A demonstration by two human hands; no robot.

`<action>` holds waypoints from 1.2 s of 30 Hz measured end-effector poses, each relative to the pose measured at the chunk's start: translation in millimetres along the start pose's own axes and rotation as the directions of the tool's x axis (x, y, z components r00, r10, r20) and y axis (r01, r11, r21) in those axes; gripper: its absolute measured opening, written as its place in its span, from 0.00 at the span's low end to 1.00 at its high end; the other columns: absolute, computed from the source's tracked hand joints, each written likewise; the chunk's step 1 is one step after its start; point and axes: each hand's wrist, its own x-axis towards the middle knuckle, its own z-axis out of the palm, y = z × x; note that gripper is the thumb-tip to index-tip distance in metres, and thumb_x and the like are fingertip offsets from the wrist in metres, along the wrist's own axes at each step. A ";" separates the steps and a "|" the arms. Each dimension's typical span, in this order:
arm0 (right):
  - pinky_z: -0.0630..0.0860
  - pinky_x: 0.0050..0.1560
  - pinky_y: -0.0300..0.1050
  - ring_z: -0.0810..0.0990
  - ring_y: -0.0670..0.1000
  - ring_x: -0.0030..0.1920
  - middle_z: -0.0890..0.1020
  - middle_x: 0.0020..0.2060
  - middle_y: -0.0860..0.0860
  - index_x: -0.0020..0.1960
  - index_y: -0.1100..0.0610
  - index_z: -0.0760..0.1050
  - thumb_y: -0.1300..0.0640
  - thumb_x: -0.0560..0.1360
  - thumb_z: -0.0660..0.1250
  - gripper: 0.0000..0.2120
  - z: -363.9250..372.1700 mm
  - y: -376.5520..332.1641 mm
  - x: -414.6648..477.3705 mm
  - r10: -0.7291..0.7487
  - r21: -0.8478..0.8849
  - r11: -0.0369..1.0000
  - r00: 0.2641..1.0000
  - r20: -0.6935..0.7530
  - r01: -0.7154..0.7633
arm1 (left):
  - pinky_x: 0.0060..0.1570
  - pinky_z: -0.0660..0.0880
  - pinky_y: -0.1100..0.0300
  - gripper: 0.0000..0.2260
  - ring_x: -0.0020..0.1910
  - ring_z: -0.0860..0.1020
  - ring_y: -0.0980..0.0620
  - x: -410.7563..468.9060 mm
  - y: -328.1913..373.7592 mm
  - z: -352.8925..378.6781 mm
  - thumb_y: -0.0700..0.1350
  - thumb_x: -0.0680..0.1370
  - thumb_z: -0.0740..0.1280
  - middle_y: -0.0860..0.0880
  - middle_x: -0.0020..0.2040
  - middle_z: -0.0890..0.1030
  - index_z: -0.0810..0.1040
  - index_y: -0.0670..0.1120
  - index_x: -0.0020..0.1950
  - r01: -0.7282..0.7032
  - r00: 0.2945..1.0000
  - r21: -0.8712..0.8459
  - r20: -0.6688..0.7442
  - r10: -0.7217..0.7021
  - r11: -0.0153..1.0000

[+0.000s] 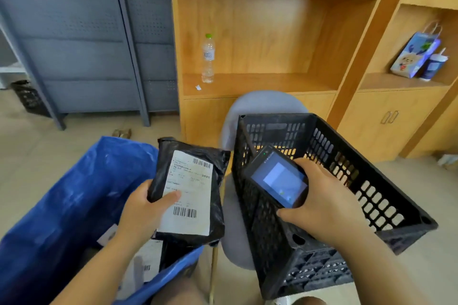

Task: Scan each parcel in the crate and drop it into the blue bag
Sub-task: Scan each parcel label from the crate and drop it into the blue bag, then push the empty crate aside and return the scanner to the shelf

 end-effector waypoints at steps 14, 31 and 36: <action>0.71 0.35 0.44 0.71 0.46 0.43 0.72 0.48 0.43 0.63 0.44 0.61 0.41 0.54 0.76 0.41 24.3 -19.6 16.0 -0.068 -0.021 0.997 0.993 0.093 0.070 | 0.43 0.72 0.58 0.16 0.45 0.76 0.55 29.9 -82.7 -62.9 0.59 0.73 0.68 0.54 0.51 0.77 0.76 0.52 0.56 0.201 0.951 0.705 0.026 -0.308 0.680; 0.67 0.36 0.43 0.71 0.48 0.46 0.73 0.54 0.46 0.70 0.46 0.56 0.38 0.58 0.73 0.45 -21.0 102.7 124.5 0.039 -0.196 0.981 0.985 0.168 -0.005 | 0.53 0.73 0.58 0.12 0.51 0.76 0.60 100.6 36.3 86.4 0.62 0.73 0.66 0.61 0.52 0.78 0.73 0.59 0.53 -0.171 0.927 0.690 0.354 -0.122 0.703; 0.68 0.37 0.44 0.71 0.48 0.46 0.73 0.53 0.46 0.70 0.46 0.56 0.37 0.58 0.72 0.46 -33.0 134.0 153.9 0.100 -0.226 0.973 0.968 0.229 -0.047 | 0.49 0.74 0.56 0.11 0.47 0.77 0.56 127.8 64.6 129.8 0.60 0.75 0.65 0.55 0.48 0.79 0.75 0.54 0.49 -0.252 0.904 0.718 0.415 -0.108 0.649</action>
